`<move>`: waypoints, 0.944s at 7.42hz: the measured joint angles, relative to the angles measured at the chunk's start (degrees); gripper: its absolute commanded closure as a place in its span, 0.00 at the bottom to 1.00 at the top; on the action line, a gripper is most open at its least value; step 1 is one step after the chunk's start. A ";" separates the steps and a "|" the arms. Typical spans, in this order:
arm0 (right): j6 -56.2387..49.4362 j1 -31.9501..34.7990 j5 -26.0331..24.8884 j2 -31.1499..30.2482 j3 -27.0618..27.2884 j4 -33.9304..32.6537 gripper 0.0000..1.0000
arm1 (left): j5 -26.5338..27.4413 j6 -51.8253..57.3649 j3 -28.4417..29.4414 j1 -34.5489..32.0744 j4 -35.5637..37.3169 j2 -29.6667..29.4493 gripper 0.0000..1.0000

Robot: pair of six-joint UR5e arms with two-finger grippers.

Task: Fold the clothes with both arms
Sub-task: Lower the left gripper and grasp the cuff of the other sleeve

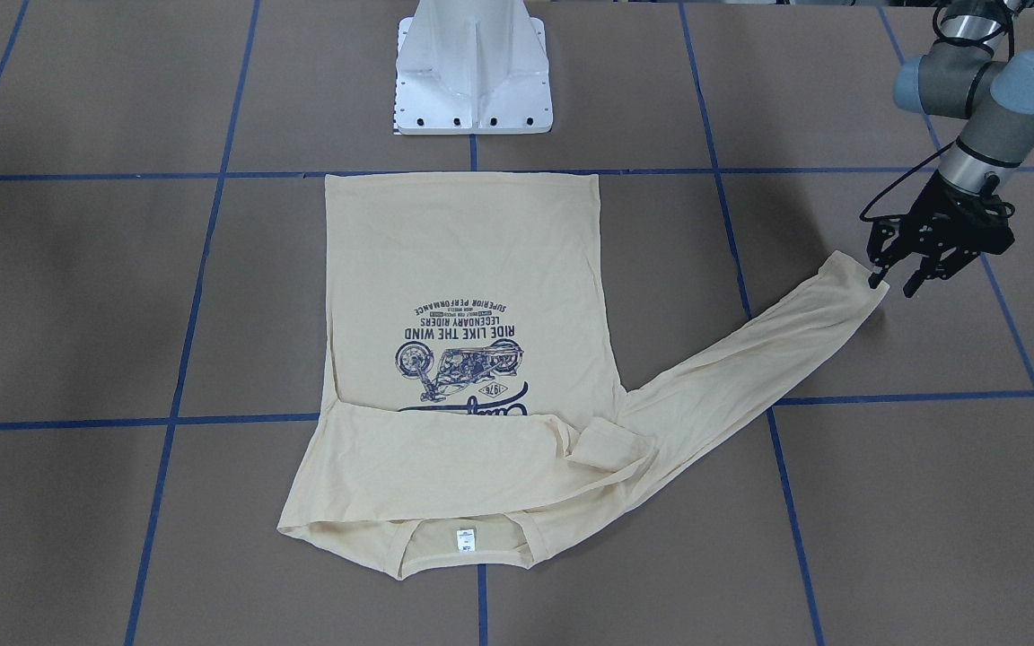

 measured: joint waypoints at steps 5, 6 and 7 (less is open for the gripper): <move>-0.06 0.00 -0.26 -0.08 0.00 0.00 0.00 | 0.00 0.05 1.11 1.57 -0.29 -0.65 0.51; -0.08 0.00 -0.31 -0.09 -0.03 0.00 0.00 | 0.00 0.03 1.21 1.81 -0.32 -0.63 0.59; -0.08 0.00 -0.33 -0.09 -0.14 0.00 0.00 | 0.00 0.02 1.31 1.92 -0.35 -0.62 0.70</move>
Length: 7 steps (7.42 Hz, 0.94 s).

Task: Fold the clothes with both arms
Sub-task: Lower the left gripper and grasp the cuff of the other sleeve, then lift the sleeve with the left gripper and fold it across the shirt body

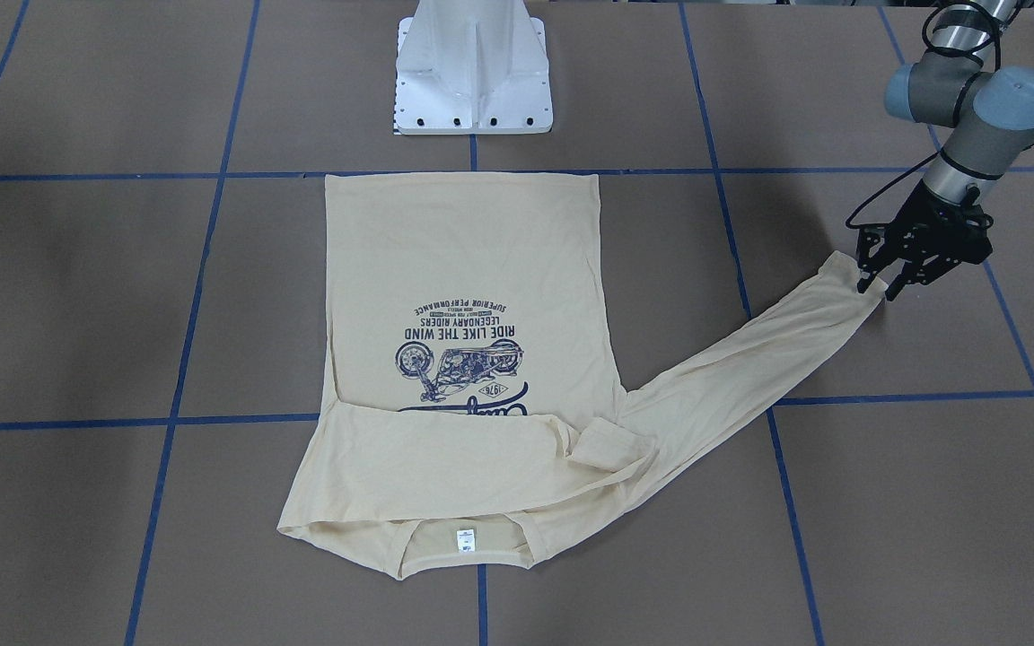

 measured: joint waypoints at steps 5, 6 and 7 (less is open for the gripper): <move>-0.01 0.00 0.00 0.00 -0.14 0.00 0.00 | -0.20 0.39 -0.76 -0.04 -1.15 0.45 1.00; 0.00 0.00 0.02 0.00 -0.16 0.00 0.00 | -1.17 0.49 -2.10 -0.33 -1.27 0.78 1.00; 0.01 0.00 0.01 0.00 -0.19 0.00 0.00 | -3.27 0.59 -4.40 -0.84 -0.72 1.37 1.00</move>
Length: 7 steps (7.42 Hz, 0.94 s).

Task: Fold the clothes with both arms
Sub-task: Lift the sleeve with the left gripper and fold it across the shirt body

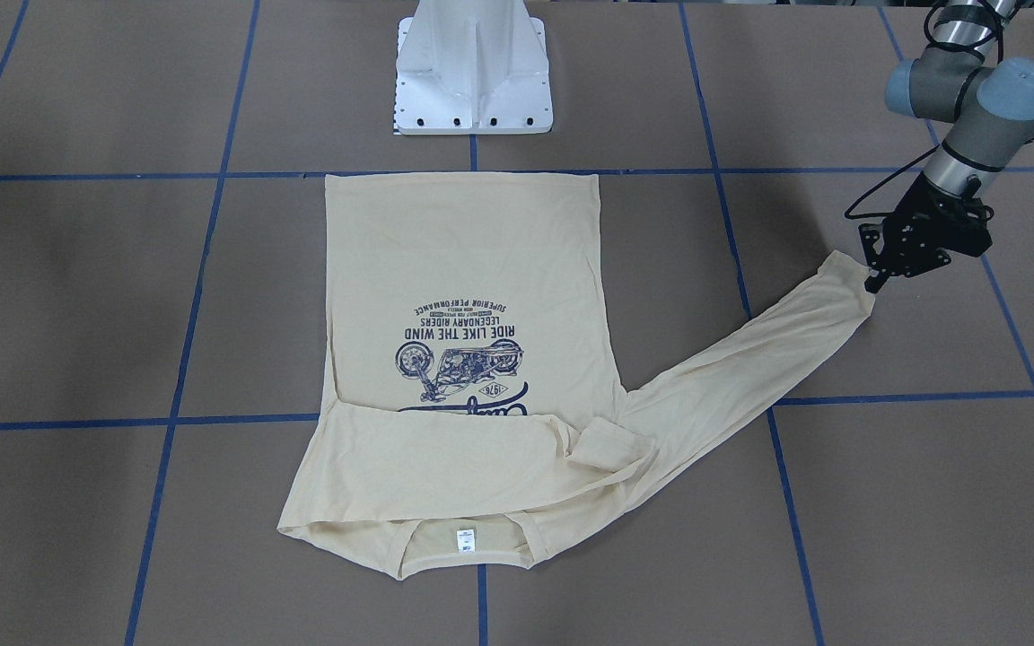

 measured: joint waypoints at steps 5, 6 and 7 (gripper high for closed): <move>0.17 0.00 0.07 0.08 -0.37 0.00 0.00 | -4.16 -0.05 -18.56 -3.58 40.15 -17.56 1.00; 0.25 0.00 0.06 0.13 -0.46 0.00 0.00 | -4.18 -0.41 -18.78 -3.45 52.32 -27.74 1.00; 0.37 0.00 0.05 0.16 -0.51 0.00 0.00 | -4.24 -1.27 -17.28 -3.19 62.31 -37.53 1.00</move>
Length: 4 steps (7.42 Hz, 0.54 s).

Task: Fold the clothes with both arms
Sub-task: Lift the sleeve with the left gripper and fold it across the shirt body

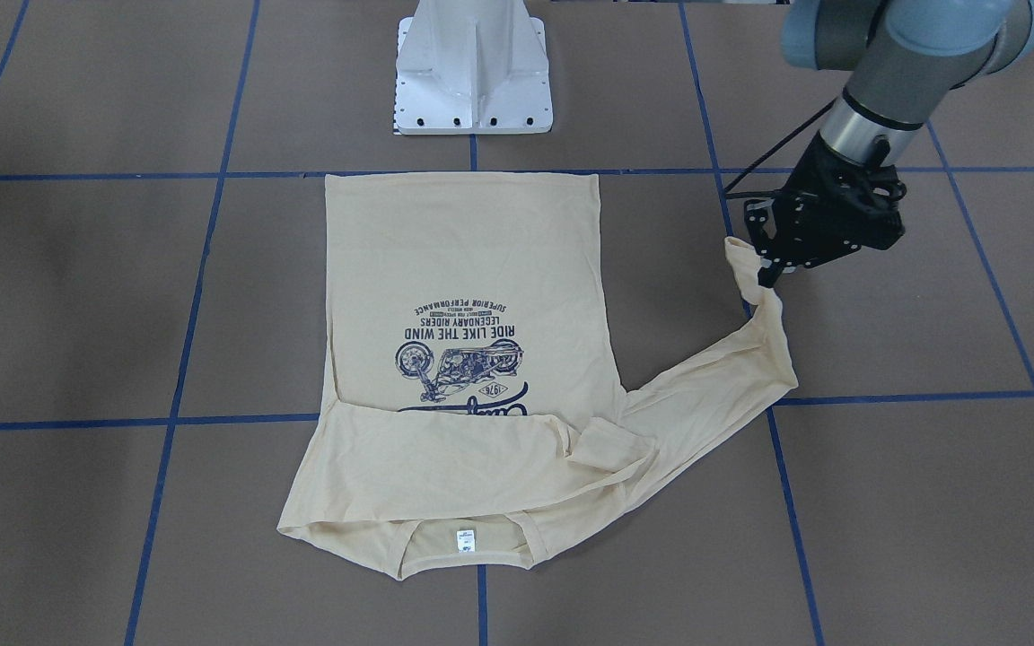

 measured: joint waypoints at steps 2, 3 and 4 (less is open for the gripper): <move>0.14 0.00 -0.06 0.02 -0.04 0.00 0.00 | -0.05 -4.81 9.39 0.42 8.85 -17.08 1.00; 0.21 0.00 -0.07 0.02 -0.05 0.00 0.00 | -0.07 -7.83 17.13 0.67 9.88 -25.40 1.00; 0.29 0.00 -0.05 0.00 -0.04 0.00 0.00 | -0.07 -10.86 27.27 1.40 9.94 -34.21 1.00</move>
